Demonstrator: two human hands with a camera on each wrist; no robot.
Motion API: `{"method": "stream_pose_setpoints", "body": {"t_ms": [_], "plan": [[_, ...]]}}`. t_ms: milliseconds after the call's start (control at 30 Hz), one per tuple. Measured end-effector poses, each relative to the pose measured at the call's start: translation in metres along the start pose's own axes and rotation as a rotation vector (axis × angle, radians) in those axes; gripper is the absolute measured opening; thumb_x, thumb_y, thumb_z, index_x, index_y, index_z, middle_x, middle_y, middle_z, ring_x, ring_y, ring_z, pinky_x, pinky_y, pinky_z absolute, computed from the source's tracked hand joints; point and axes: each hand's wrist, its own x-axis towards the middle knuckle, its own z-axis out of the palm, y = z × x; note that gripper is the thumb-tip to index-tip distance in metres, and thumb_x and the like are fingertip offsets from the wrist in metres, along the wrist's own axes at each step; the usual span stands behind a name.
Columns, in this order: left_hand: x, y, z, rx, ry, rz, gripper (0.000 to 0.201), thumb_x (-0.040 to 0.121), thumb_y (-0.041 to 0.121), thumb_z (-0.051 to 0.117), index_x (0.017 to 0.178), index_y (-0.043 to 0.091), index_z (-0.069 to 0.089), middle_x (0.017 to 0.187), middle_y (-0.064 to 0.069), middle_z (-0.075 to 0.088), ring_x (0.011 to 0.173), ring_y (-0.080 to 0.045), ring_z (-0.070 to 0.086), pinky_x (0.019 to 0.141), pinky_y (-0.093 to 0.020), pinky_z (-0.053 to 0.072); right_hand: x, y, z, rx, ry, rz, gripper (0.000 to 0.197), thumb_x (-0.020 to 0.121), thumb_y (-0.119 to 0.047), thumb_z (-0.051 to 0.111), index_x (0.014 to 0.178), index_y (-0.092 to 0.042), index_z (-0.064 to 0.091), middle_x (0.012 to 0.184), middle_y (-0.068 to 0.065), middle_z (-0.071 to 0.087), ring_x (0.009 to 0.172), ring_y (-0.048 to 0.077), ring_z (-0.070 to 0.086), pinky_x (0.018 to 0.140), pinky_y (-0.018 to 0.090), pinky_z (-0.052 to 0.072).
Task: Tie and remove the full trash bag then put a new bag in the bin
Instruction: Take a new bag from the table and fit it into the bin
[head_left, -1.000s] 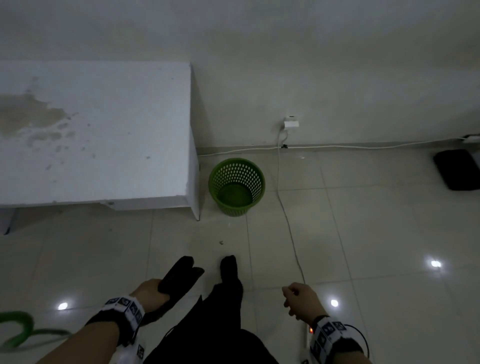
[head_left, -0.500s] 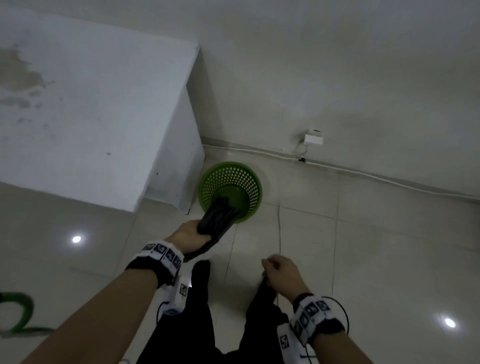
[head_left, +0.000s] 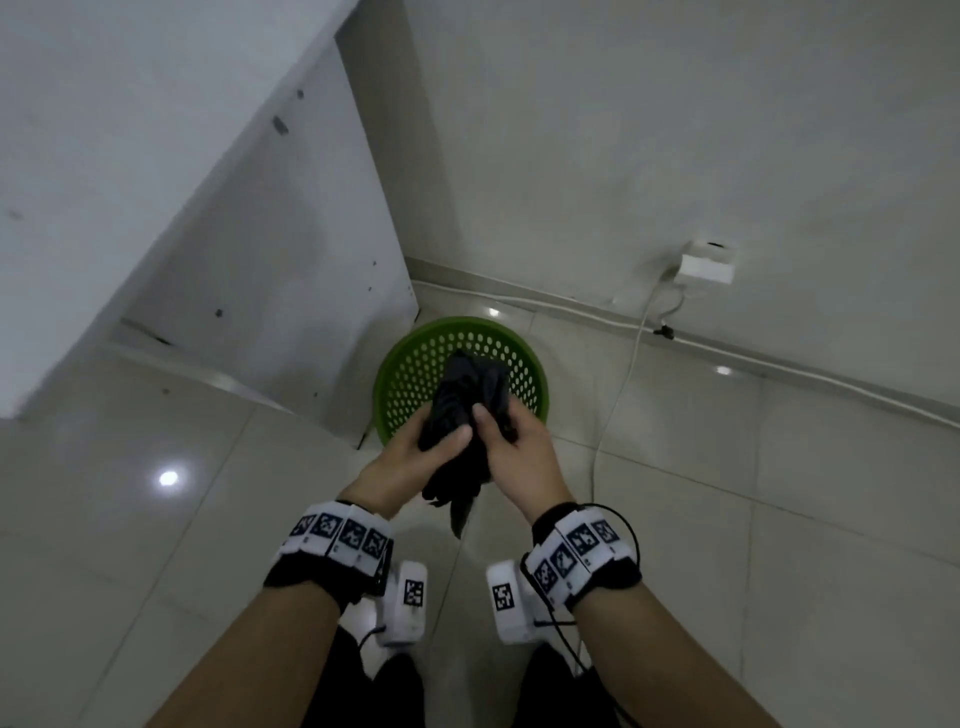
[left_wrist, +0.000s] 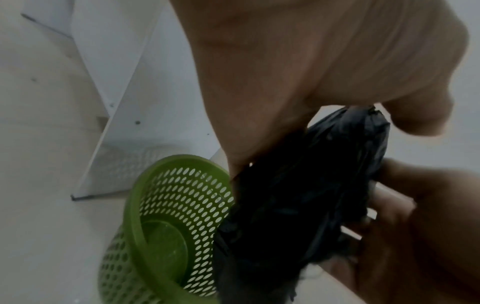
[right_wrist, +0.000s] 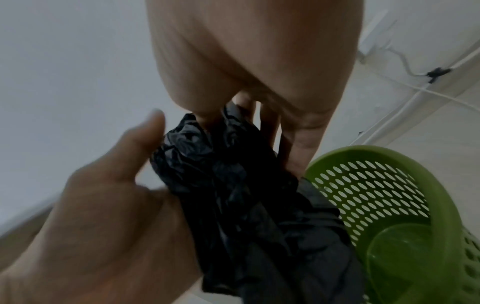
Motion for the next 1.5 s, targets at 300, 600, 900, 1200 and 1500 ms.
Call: {"method": "stream_pose_setpoints", "body": {"t_ms": [300,600,900,1200,1500], "plan": [[0.106,-0.072,-0.027,-0.091,0.377,0.105,0.02,0.099,0.04,0.058,0.111,0.027,0.066,0.106,0.006,0.07,0.11,-0.023,0.065,0.099,-0.041,0.052,0.091,0.097,-0.001,-0.026,0.132,-0.238,0.021,0.101,-0.026,0.055,0.107,-0.017,0.073,0.102,-0.004,0.075,0.097,0.009,0.07,0.084,0.028,0.057],[0.114,-0.071,-0.085,-0.317,0.521,0.1,0.049,0.093,0.042,0.066,0.131,0.011,0.064,0.116,-0.008,0.073,0.105,-0.026,0.07,0.092,-0.039,0.056,0.136,0.113,-0.024,-0.149,0.46,-0.13,0.044,0.096,-0.027,0.061,0.137,-0.017,0.048,0.127,0.004,0.061,0.116,0.017,0.059,0.1,0.036,0.049],[0.112,-0.067,-0.056,-0.43,0.09,0.183,0.075,0.081,0.06,0.068,0.138,0.014,0.056,0.133,-0.01,0.066,0.127,-0.025,0.061,0.108,-0.042,0.047,0.089,0.09,0.048,-0.104,-0.207,-0.405,0.072,0.087,-0.023,0.075,0.149,-0.025,0.039,0.141,-0.011,0.055,0.129,-0.001,0.051,0.109,0.022,0.043],[0.104,-0.087,-0.035,0.053,0.175,0.353,0.058,0.08,0.031,0.082,0.132,0.023,0.057,0.127,0.007,0.067,0.121,-0.011,0.063,0.105,-0.037,0.052,0.109,0.089,0.025,0.197,0.045,-0.215,0.026,0.097,-0.007,0.059,0.098,-0.029,0.073,0.099,-0.005,0.077,0.099,0.015,0.072,0.088,0.037,0.059],[0.089,-0.059,-0.077,0.029,0.289,0.288,0.004,0.092,0.018,0.07,0.096,0.015,0.07,0.098,0.005,0.077,0.095,-0.014,0.073,0.083,-0.027,0.059,0.134,0.082,-0.026,0.153,0.35,-0.331,0.046,0.073,0.024,0.051,0.093,-0.011,0.074,0.089,0.007,0.074,0.084,0.018,0.07,0.078,0.034,0.057]]}}
